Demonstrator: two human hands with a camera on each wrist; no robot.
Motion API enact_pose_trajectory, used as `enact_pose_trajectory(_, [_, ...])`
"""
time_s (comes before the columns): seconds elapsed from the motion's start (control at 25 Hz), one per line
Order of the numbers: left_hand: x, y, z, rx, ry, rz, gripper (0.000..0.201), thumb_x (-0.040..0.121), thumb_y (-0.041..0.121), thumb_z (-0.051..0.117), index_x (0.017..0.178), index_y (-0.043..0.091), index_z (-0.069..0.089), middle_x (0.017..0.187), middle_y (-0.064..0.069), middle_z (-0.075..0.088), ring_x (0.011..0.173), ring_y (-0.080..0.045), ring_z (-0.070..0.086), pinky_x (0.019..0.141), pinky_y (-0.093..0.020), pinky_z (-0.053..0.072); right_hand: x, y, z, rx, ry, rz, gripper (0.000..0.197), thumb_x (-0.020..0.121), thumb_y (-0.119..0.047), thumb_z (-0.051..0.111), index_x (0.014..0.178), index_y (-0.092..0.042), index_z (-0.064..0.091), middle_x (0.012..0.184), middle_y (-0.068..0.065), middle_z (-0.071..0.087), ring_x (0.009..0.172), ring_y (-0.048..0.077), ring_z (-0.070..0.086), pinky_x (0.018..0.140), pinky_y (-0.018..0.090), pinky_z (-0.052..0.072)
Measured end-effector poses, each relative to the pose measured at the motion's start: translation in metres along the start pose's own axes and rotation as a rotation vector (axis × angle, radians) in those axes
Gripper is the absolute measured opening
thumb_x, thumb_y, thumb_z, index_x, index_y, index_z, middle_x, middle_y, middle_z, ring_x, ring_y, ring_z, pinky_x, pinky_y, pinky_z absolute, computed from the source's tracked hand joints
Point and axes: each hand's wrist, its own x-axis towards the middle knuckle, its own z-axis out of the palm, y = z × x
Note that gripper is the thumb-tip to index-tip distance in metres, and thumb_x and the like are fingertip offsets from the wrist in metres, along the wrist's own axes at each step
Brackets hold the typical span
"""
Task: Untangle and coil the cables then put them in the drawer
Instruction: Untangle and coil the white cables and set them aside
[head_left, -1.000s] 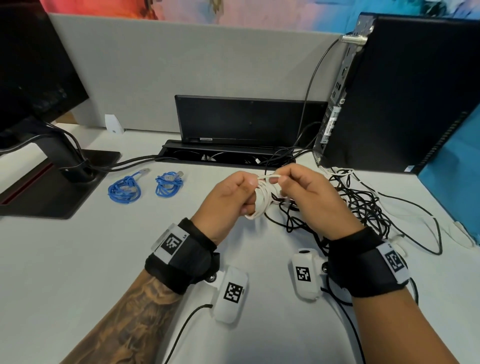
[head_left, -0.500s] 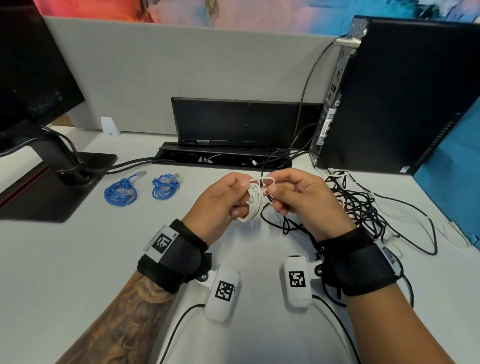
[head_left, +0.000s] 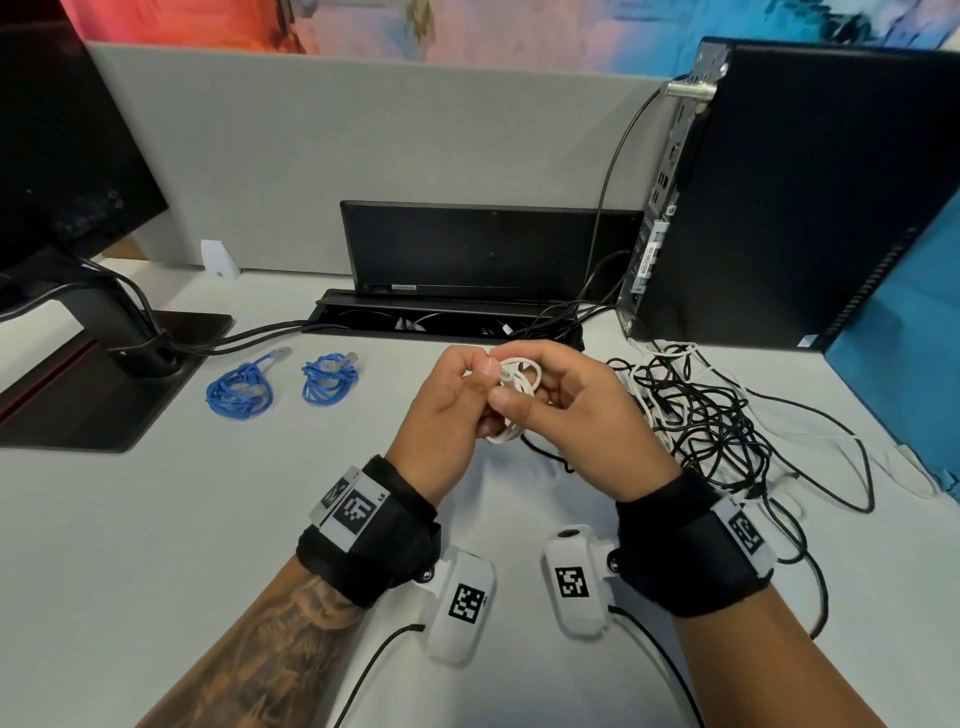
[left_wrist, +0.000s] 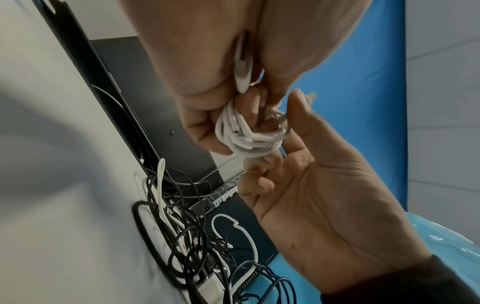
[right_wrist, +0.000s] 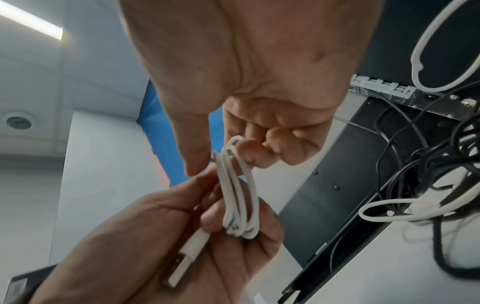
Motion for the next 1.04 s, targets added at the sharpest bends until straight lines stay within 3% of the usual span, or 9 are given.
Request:
enact_pose_trajectory(0.16, [-0.002,0.002,0.001,0.026,0.012,0.047,0.019,0.099,0.032,0.042,0.091,0.015,0.046,0.065,0.005,0.050,0.056,-0.007,0.042,0.057,-0.025,0.040,-0.004,-0.007,0.002,0.051,0.016,0.002,0.028,0.087,-0.025,0.077,0.109,-0.012,0.066,0.093,0.018,0.075,0.083,0.046,0.071,0.085,0.066,0.054])
enact_pose_trajectory(0.24, [-0.002,0.003,0.002,-0.003,0.023,0.047,0.022,0.098,0.034,0.042,0.091,0.014,0.045,0.066,0.004,0.047,0.057,-0.008,0.040,0.056,-0.024,0.039,-0.003,-0.009,0.003,0.040,0.072,0.013,0.022,0.089,-0.021,0.076,0.103,-0.009,0.063,0.086,0.011,0.075,0.070,0.038,0.067,0.070,0.052,0.058])
enact_pose_trajectory(0.32, [-0.002,0.004,0.003,-0.061,0.010,0.014,0.020,0.094,0.035,0.047,0.089,0.016,0.049,0.067,0.005,0.047,0.058,-0.010,0.040,0.056,-0.025,0.036,-0.003,-0.009,0.001,-0.011,0.125,0.002,0.016,0.089,-0.015,0.075,0.098,-0.008,0.064,0.077,0.007,0.068,0.063,0.028,0.053,0.056,0.039,0.045])
enact_pose_trajectory(0.48, [-0.001,0.009,0.003,-0.121,-0.023,-0.043,0.008,0.085,0.023,0.054,0.088,0.016,0.051,0.068,0.004,0.062,0.054,-0.007,0.052,0.052,-0.019,0.039,-0.002,-0.006,-0.007,-0.106,0.069,-0.049,0.015,0.087,-0.009,0.077,0.100,-0.012,0.069,0.089,0.015,0.067,0.074,0.037,0.057,0.064,0.047,0.052])
enact_pose_trajectory(0.64, [0.002,0.004,-0.006,-0.049,-0.127,-0.020,0.028,0.086,0.036,0.062,0.097,0.012,0.053,0.066,0.008,0.058,0.054,-0.007,0.048,0.054,-0.020,0.039,-0.002,-0.008,-0.016,-0.096,0.099,-0.011,0.015,0.095,-0.007,0.065,0.102,-0.014,0.077,0.093,0.003,0.072,0.082,0.016,0.066,0.070,0.035,0.056])
enact_pose_trajectory(0.72, [0.001,0.001,-0.006,0.098,-0.190,-0.039,0.036,0.085,0.045,0.061,0.098,0.012,0.057,0.064,0.011,0.055,0.055,-0.008,0.045,0.056,-0.022,0.038,-0.002,-0.005,-0.016,-0.186,0.139,-0.071,0.017,0.096,-0.010,0.065,0.102,-0.018,0.078,0.096,0.002,0.070,0.089,0.017,0.068,0.079,0.036,0.056])
enact_pose_trajectory(0.8, [0.001,0.002,-0.007,0.143,-0.181,-0.048,0.026,0.090,0.042,0.059,0.087,0.016,0.058,0.059,0.013,0.049,0.053,-0.008,0.042,0.055,-0.023,0.035,-0.002,-0.004,-0.013,-0.247,0.127,-0.138,0.018,0.095,-0.010,0.066,0.104,-0.020,0.078,0.095,-0.001,0.068,0.091,0.017,0.066,0.084,0.035,0.056])
enact_pose_trajectory(0.92, [0.002,0.006,-0.011,0.208,-0.133,-0.015,0.021,0.091,0.040,0.058,0.077,0.024,0.059,0.055,0.013,0.048,0.051,-0.009,0.041,0.054,-0.024,0.036,-0.003,-0.007,-0.012,-0.196,0.111,-0.164,0.017,0.096,-0.010,0.066,0.107,-0.017,0.077,0.092,0.001,0.071,0.086,0.015,0.066,0.080,0.031,0.056])
enact_pose_trajectory(1.04, [0.000,0.005,-0.008,0.279,-0.087,0.011,0.024,0.092,0.037,0.060,0.079,0.017,0.057,0.056,0.010,0.051,0.053,-0.010,0.044,0.054,-0.025,0.039,-0.001,-0.008,-0.014,-0.093,0.092,-0.047,0.015,0.098,-0.016,0.063,0.102,-0.012,0.077,0.089,0.017,0.071,0.075,0.017,0.060,0.071,0.031,0.053])
